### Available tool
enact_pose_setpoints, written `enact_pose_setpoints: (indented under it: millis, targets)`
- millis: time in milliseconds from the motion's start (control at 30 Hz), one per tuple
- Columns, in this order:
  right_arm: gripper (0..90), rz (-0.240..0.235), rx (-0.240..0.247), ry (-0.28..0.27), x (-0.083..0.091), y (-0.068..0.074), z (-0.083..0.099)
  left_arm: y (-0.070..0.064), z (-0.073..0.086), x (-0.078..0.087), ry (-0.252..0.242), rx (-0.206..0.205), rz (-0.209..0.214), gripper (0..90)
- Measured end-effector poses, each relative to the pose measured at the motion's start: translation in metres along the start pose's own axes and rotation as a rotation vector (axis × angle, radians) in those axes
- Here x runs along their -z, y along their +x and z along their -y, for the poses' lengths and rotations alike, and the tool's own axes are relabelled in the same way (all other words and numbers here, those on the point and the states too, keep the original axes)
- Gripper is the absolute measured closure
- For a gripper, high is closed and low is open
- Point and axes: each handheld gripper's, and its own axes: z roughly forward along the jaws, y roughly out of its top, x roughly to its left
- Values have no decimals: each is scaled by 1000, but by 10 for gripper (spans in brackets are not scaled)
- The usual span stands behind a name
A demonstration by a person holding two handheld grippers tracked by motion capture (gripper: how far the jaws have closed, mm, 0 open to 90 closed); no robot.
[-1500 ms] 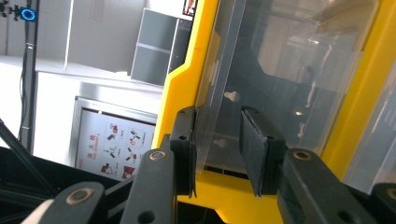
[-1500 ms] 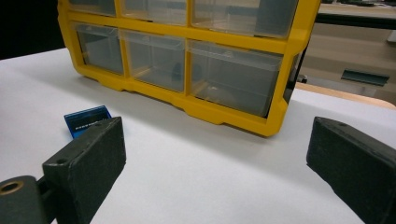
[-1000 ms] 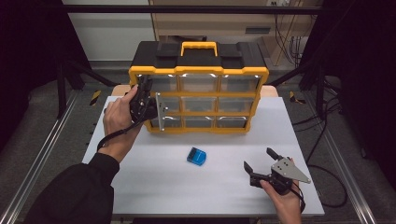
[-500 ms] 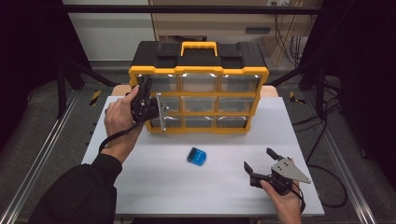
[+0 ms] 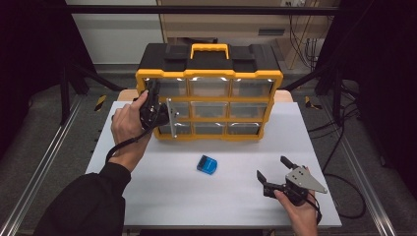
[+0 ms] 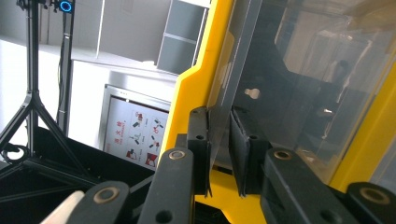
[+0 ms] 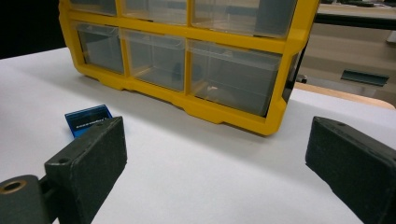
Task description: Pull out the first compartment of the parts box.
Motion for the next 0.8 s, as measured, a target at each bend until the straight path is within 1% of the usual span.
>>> enact_pose_setpoints:
  millis: [167,300,433,800]
  targets:
    - [57,0,-4,-1,1,0,0,-2,0,0,-2,0,-15,793]
    - [58,0,-4,-1,1,0,0,-3,2,1,-18,-9,-28,797]
    - [57,0,-2,-1,1,-1,0,-3,2,1,-21,-13,-30,800]
    - [58,1,0,0,1,-1,0,-3,2,3,-24,-5,-34,801]
